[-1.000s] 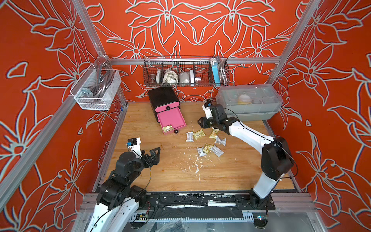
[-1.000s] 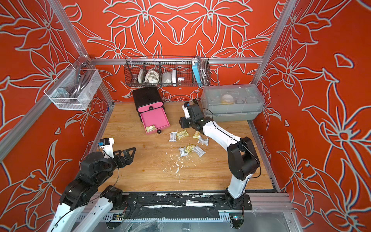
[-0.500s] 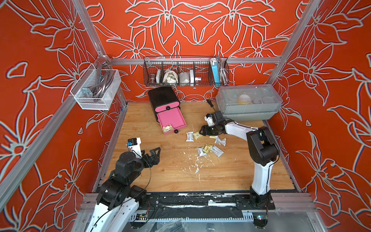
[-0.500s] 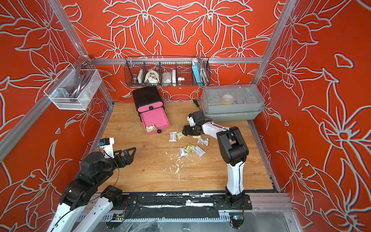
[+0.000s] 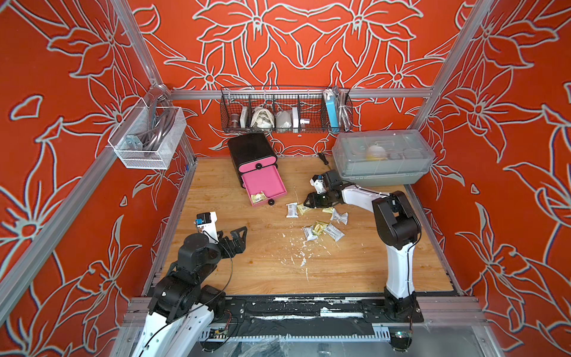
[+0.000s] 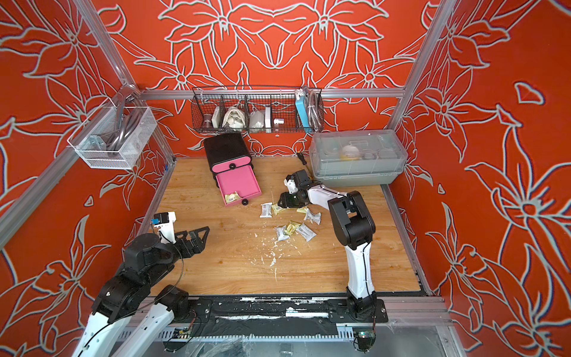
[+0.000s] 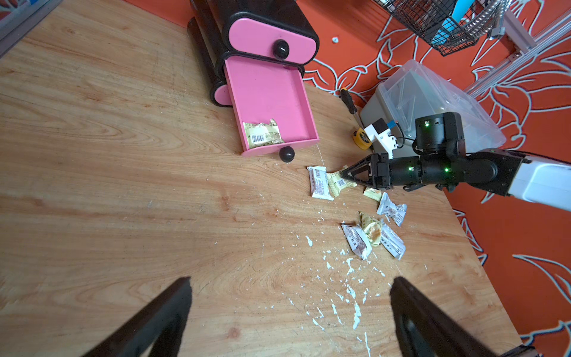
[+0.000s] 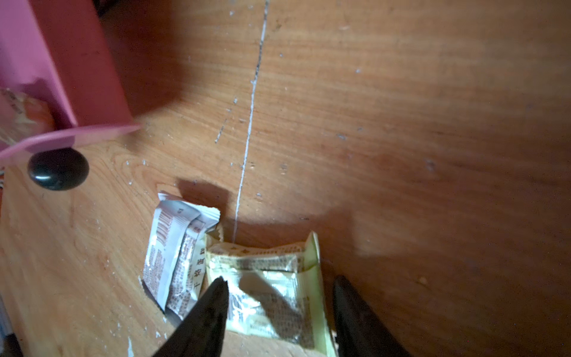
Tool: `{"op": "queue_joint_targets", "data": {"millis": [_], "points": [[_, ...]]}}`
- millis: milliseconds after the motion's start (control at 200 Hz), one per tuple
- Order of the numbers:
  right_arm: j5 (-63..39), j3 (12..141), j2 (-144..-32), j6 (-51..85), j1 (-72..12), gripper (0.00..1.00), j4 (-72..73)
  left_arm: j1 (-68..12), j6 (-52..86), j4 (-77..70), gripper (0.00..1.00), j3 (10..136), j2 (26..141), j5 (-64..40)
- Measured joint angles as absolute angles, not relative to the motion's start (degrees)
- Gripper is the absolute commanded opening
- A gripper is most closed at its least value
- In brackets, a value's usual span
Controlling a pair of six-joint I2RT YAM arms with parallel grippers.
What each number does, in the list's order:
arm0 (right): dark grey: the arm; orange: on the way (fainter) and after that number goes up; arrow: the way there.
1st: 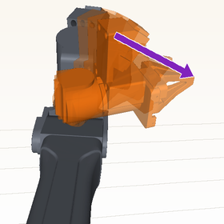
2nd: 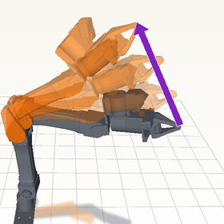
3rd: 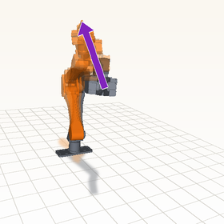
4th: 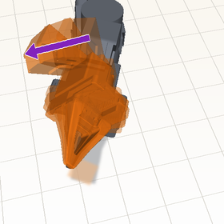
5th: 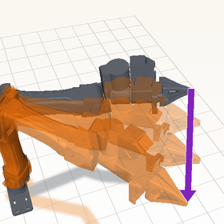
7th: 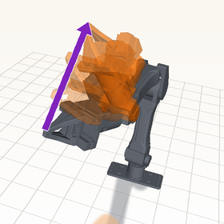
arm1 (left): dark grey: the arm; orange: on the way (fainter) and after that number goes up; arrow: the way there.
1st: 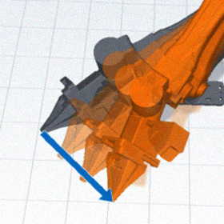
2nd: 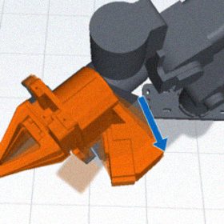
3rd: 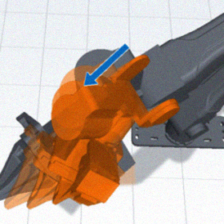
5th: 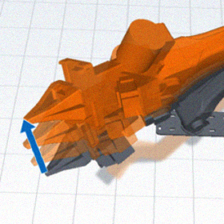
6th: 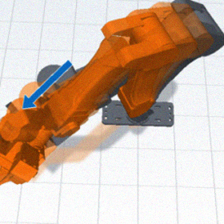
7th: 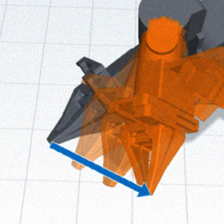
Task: Place the cookies into the drawer by color
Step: Pick up the cookie at the center of the board.
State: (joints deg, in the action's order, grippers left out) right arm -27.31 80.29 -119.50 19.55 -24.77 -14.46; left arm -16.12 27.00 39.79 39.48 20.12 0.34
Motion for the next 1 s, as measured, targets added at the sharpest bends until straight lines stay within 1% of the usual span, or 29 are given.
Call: {"op": "queue_joint_targets", "data": {"millis": [60,220,360,405,696,1001], "points": [[-27.4,80.3,-119.7,19.9,-24.8,0.37,-14.5,-16.1,27.0,39.8,0.99,39.5,20.1,0.3],[-27.4,80.3,-119.9,20.3,-24.8,0.21,-14.6,-16.1,27.0,39.8,0.99,39.5,20.1,0.3],[-27.2,80.5,-119.9,20.2,-25.0,0.04,-14.4,-16.1,27.0,39.8,0.99,39.5,20.1,0.4],[-27.2,80.5,-119.9,20.3,-25.2,0.0,-14.2,-16.1,27.0,39.8,0.99,39.5,20.1,0.4],[-26.2,79.3,-117.9,20.4,-26.0,0.0,-14.7,-16.1,27.0,39.8,0.99,39.5,20.0,0.4],[-24.6,78.0,-106.7,21.2,-27.5,0.0,-14.4,-16.1,27.0,39.8,0.99,39.5,20.0,0.4]]}}
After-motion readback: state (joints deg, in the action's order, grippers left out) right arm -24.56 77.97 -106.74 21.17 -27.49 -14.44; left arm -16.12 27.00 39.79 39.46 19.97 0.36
